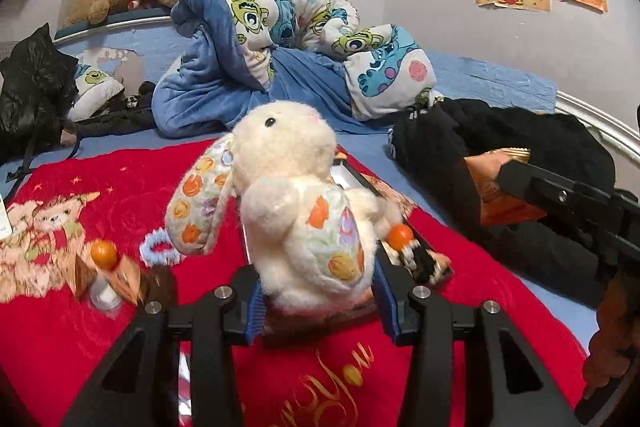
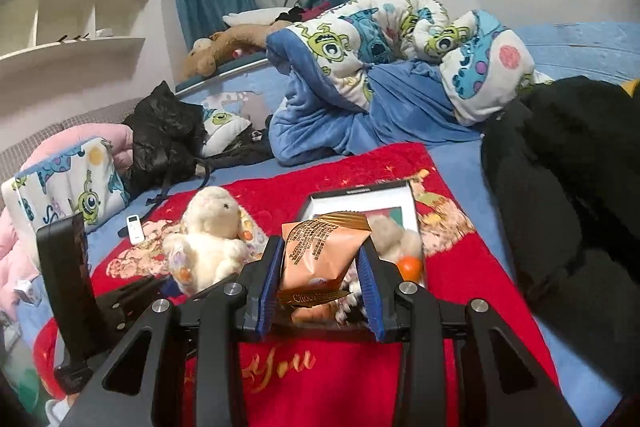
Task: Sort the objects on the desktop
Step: 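Carry the bunny and brown packet in both grippers toward the black box, then open both grippers over the box to drop the bunny and brown packet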
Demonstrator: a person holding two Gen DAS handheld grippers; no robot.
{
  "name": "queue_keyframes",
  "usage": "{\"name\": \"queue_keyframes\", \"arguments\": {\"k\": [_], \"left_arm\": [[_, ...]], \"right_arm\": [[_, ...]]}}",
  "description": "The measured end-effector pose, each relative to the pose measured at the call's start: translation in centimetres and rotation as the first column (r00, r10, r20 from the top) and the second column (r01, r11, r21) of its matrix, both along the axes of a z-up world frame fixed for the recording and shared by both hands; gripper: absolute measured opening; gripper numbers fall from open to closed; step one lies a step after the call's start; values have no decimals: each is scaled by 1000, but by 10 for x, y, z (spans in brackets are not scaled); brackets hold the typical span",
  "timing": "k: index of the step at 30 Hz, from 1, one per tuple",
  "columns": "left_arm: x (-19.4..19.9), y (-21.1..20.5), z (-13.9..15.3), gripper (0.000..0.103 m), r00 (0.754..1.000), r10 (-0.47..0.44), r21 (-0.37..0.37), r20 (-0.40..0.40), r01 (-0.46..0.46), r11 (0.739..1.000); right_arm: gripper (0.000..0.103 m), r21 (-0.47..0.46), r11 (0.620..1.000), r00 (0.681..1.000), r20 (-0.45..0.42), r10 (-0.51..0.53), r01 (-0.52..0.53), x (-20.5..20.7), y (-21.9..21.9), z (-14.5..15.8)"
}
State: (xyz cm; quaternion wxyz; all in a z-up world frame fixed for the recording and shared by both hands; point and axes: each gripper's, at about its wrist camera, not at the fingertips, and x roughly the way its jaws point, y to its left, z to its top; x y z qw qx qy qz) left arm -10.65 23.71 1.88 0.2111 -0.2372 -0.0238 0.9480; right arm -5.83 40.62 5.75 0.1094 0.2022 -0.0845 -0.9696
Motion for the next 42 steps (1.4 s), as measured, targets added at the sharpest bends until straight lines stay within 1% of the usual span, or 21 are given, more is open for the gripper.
{"name": "queue_keyframes", "arguments": {"k": [2,4,5,7,9,13,16,18,20,22,23,24,25,26,28,30,32,34,36,40,42], "left_arm": [[-15,-4,5,47,1000,5,13,27,-5,1000],[-26,-5,8,47,999,15,6,42,-15,1000],[-32,-4,9,47,999,14,-6,53,-14,1000],[-46,1,10,47,998,9,-35,70,-6,999],[-59,9,10,47,998,8,-67,70,-3,998],[-88,24,7,47,997,-5,-97,77,13,995],[-109,37,5,47,998,-15,-126,59,22,992],[-129,43,4,47,999,-28,-125,45,33,992],[-150,49,2,47,998,-28,-121,50,34,992],[-177,52,-1,47,997,-22,-123,78,31,992],[-190,55,-2,47,995,-28,-140,94,41,989],[-204,62,-5,47,993,-35,-188,109,55,981],[-210,65,-8,47,994,-28,-218,104,51,975],[-215,66,-12,47,995,-21,-226,102,44,973],[-225,62,-27,47,988,-27,-186,150,55,981],[-241,61,-46,47,968,-30,-163,248,72,984],[-248,61,-55,47,960,-7,-172,280,57,984],[-250,62,-57,47,956,-1,-178,293,56,982],[-249,64,-58,47,956,-9,-181,292,65,981],[-250,73,-66,47,948,1,-228,317,75,971],[-248,76,-67,47,947,-4,-239,321,85,967]], "right_arm": [[35,0,1000,1000,5,1,-1,-9,-1,4],[35,-16,1000,1000,18,8,-8,-18,-2,6],[35,-23,1000,999,27,17,-17,-23,-1,6],[35,-3,1000,999,40,19,-19,-37,-3,7],[35,2,1000,998,61,29,-29,-52,-4,8],[35,-8,999,996,70,48,-47,-84,-1,8],[35,-20,998,995,79,65,-64,-115,5,5],[35,-11,997,993,91,78,-77,-135,7,2],[35,-2,993,988,104,118,-118,-157,7,-2],[35,16,994,990,93,106,-108,-178,10,-6],[35,15,995,990,99,100,-102,-190,14,-8],[35,-5,996,990,105,93,-93,-202,20,-11],[35,-23,996,990,111,85,-83,-210,25,-13],[35,-35,997,990,124,74,-70,-220,30,-16],[35,-28,998,987,152,57,-54,-234,35,-22],[35,-10,999,981,189,52,-51,-243,37,-32],[35,2,998,968,242,64,-66,-253,35,-45],[35,46,996,954,293,66,-83,-262,29,-58],[35,107,991,940,340,41,-82,-272,22,-69],[35,95,990,915,400,60,-107,-280,17,-89],[33,98,989,904,422,63,-115,-280,14,-98]]}}
